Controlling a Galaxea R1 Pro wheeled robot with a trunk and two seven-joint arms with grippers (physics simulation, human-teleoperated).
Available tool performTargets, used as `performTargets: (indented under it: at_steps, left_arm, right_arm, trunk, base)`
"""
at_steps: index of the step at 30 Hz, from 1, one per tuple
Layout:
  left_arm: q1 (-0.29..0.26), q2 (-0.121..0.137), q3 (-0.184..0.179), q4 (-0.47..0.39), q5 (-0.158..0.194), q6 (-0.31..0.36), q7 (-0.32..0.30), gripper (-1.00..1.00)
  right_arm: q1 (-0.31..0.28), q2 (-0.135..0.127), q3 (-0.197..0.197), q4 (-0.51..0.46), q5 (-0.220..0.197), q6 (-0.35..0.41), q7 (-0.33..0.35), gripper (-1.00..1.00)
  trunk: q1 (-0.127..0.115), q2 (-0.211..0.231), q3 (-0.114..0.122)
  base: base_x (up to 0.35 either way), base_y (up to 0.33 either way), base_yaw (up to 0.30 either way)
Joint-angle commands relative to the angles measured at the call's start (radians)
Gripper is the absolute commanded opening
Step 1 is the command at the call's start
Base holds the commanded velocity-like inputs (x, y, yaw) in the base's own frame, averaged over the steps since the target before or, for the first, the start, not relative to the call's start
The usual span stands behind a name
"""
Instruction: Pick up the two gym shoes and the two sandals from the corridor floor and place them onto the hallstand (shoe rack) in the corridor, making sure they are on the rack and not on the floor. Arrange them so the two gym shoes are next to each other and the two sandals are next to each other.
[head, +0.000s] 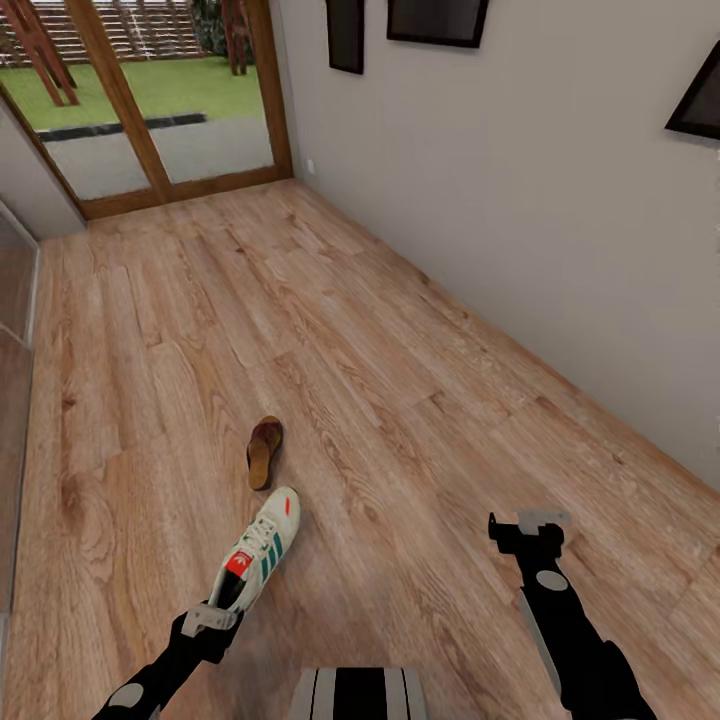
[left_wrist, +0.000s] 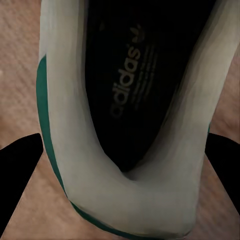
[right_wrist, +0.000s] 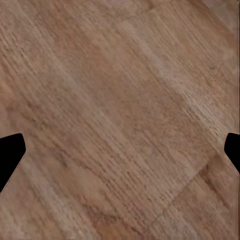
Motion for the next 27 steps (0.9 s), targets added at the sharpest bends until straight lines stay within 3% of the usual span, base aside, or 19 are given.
performTargets:
  at_steps: [1, 5, 11, 18, 24, 27]
  left_arm:
    - [0.0, 0.0, 0.008, 0.001, -0.008, -0.004, -0.006, -1.0]
    - [0.0, 0.001, 0.008, 0.001, 0.013, -0.004, -0.006, -1.0]
    - [0.001, 0.002, 0.008, 0.001, 0.075, -0.004, -0.006, -1.0]
    - [0.008, 0.002, 0.008, -0.001, 0.128, -0.006, -0.006, -1.0]
    - [0.053, 0.003, 0.01, -0.004, 0.168, -0.009, -0.003, -1.0]
    - [0.079, 0.003, 0.009, -0.002, 0.19, -0.049, 0.018, -1.0]
  right_arm:
    - [0.0, -0.001, 0.0, -0.002, 0.01, 0.007, -0.002, 1.0]
    - [0.0, -0.003, 0.001, -0.004, 0.013, 0.004, -0.003, 1.0]
    - [0.029, -0.002, 0.001, 0.02, 0.015, -0.023, -0.005, 1.0]
    - [0.119, 0.0, 0.001, 0.088, 0.014, -0.215, -0.004, 1.0]
    - [0.196, -0.003, 0.0, 0.161, 0.014, -0.36, -0.004, 1.0]
    - [0.219, -0.004, 0.0, 0.229, 0.013, -0.434, -0.004, 1.0]
  trunk:
    - [-0.001, 0.0, 0.004]
    - [-0.002, 0.001, 0.023]
    - [-0.005, 0.002, 0.055]
    - [-0.008, 0.004, 0.093]
    - [-0.011, 0.005, 0.126]
    - [-0.012, 0.006, 0.142]
  base:
    - [0.0, 0.0, 0.0]
    - [0.0, 0.0, 0.0]
    - [0.0, 0.0, 0.0]
    - [0.0, 0.0, 0.0]
    - [0.0, 0.0, 0.0]
    - [0.0, 0.0, 0.0]
